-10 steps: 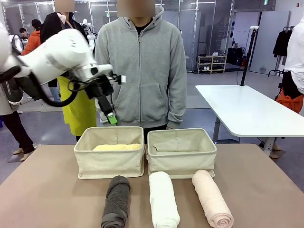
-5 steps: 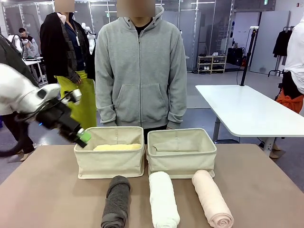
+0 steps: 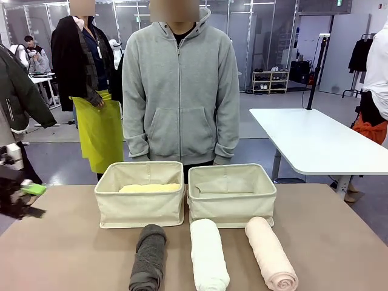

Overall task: Divide the towels into two baskets.
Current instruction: Pick up one hotel-folded towel from the bottom of the table and place it in the Fabric basket indicated by the person.

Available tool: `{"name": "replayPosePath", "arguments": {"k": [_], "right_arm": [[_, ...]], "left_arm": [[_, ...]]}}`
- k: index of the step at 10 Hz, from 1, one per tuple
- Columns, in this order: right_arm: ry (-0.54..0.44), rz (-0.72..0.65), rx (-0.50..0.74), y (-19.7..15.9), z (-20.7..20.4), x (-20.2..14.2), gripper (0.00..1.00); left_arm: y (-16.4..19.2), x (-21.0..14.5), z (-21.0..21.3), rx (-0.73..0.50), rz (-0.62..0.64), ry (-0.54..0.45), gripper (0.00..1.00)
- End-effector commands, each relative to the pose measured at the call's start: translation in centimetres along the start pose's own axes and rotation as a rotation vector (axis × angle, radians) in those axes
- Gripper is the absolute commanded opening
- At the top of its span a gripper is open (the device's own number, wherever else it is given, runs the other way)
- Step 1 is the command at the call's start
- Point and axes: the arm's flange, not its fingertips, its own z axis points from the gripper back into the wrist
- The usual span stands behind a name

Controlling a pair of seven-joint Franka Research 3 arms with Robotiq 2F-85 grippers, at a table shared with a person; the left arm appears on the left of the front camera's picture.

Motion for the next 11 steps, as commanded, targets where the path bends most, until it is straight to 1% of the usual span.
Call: {"name": "replayPosePath", "arguments": {"k": [1,3,4,5,11], "right_arm": [[-0.009,0.003,0.005,0.2,0.1,0.0,1.00],[-0.009,0.003,0.005,0.2,0.1,0.0,1.00],[-0.009,0.003,0.005,0.2,0.1,0.0,1.00],[-0.009,0.003,0.005,0.2,0.1,0.0,1.00],[-0.009,0.003,0.005,0.2,0.1,0.0,1.00]], "left_arm": [[1.7,0.2,2.1,-0.040,0.088,0.019,1.00],[4.4,-0.7,1.5,-0.087,0.113,0.000,1.00],[5.0,-0.9,1.2,-0.097,0.102,-0.015,1.00],[3.9,-1.4,1.9,-0.052,0.116,-0.010,1.00],[3.9,-1.4,1.9,-0.052,0.116,-0.010,1.00]]}}
